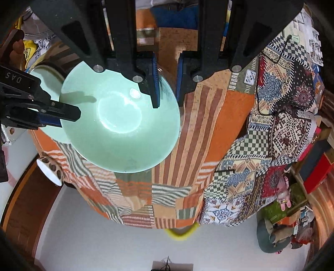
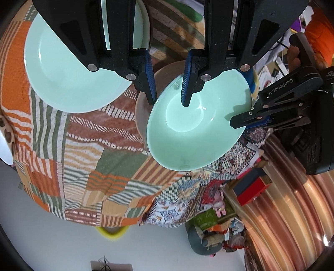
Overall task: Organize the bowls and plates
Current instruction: 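Lower the mint green bowl into the pink bowl and open both tools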
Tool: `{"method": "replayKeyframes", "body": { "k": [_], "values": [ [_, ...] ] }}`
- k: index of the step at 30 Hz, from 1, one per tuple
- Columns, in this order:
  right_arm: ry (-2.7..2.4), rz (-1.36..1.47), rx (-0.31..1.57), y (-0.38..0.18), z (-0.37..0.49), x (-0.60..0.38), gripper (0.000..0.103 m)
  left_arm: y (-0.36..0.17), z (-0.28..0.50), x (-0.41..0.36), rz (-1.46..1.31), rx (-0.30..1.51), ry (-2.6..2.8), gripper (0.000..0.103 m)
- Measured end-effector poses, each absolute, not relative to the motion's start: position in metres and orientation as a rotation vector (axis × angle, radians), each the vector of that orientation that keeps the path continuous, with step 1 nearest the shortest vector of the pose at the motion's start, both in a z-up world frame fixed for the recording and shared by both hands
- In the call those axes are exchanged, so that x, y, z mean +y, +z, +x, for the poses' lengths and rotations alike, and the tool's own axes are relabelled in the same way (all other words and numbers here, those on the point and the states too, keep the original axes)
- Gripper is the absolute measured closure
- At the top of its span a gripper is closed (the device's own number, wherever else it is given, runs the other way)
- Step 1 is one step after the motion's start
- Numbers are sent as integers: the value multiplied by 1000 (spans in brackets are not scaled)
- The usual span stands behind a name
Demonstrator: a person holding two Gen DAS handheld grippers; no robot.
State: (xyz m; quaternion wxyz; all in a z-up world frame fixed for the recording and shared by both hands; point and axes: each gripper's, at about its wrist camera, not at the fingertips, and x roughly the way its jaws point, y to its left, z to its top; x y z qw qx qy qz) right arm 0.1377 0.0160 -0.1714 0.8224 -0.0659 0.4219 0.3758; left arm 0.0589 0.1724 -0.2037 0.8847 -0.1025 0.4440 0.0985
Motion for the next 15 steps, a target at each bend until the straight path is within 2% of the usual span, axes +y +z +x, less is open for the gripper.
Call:
{"method": "replayKeyframes", "body": {
  "k": [15],
  "values": [
    [774,-184,932,-188,143,25,81,-224,69,174,-201,967,217,89]
  ]
}}
